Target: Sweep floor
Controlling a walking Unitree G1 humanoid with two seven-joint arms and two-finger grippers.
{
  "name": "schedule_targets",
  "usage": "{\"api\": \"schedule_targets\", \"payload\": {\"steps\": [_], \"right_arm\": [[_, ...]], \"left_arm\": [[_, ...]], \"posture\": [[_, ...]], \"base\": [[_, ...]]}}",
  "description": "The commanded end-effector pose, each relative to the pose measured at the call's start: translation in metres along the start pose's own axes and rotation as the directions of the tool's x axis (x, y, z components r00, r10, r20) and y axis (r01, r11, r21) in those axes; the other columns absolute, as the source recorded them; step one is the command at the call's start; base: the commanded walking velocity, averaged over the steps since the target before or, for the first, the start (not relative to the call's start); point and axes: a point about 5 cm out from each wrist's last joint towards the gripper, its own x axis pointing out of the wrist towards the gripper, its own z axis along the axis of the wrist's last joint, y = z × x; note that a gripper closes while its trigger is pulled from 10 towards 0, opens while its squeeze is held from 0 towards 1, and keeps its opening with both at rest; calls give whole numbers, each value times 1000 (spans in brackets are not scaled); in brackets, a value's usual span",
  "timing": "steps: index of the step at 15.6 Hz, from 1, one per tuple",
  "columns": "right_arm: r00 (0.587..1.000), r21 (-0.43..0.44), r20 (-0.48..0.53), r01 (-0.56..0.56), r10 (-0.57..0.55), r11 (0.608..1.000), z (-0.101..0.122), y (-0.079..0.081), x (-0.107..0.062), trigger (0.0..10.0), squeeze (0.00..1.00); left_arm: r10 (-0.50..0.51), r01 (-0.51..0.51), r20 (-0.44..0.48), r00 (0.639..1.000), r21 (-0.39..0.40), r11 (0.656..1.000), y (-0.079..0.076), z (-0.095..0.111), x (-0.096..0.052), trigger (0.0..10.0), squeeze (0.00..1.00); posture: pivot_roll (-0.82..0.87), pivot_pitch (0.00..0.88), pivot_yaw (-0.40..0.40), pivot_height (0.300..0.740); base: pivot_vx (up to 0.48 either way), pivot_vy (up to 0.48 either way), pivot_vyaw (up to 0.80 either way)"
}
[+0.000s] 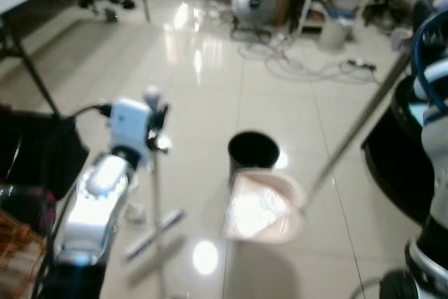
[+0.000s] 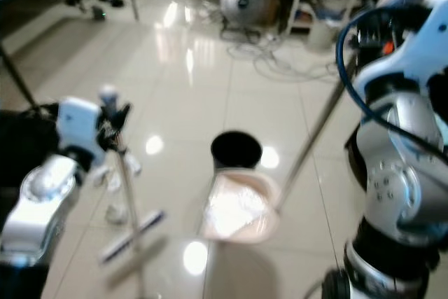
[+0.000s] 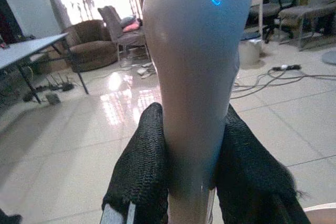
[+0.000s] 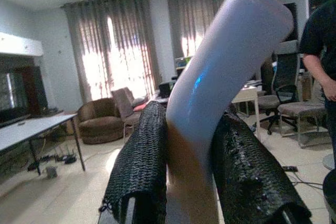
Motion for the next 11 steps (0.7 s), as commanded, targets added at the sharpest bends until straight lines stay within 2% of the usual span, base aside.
{"api": "schedule_targets", "payload": {"steps": [1, 6, 11], "right_arm": [[998, -5, 54, 23, -23, 1000, 11, -8, 0, 10000, 0], [996, 0, 92, 19, -19, 1000, 22, -10, 5, 10000, 0], [989, -11, 136, 53, -51, 999, 37, -26, 6, 10000, 0]], "left_arm": [[-26, 26, 46, 999, 1, 1000, -8, 8, 2, 10000, 0], [-21, 21, 51, 998, 3, 1000, -7, 8, 2, 10000, 0], [-18, 18, 52, 998, 10, 1000, -5, 8, 2, 10000, 0]], "posture": [[20, 19, -21, 740], [19, 9, -23, 740], [8, 13, -24, 740]], "base": [[431, 0, 0], [430, 0, 0], [428, 0, 0]]}}
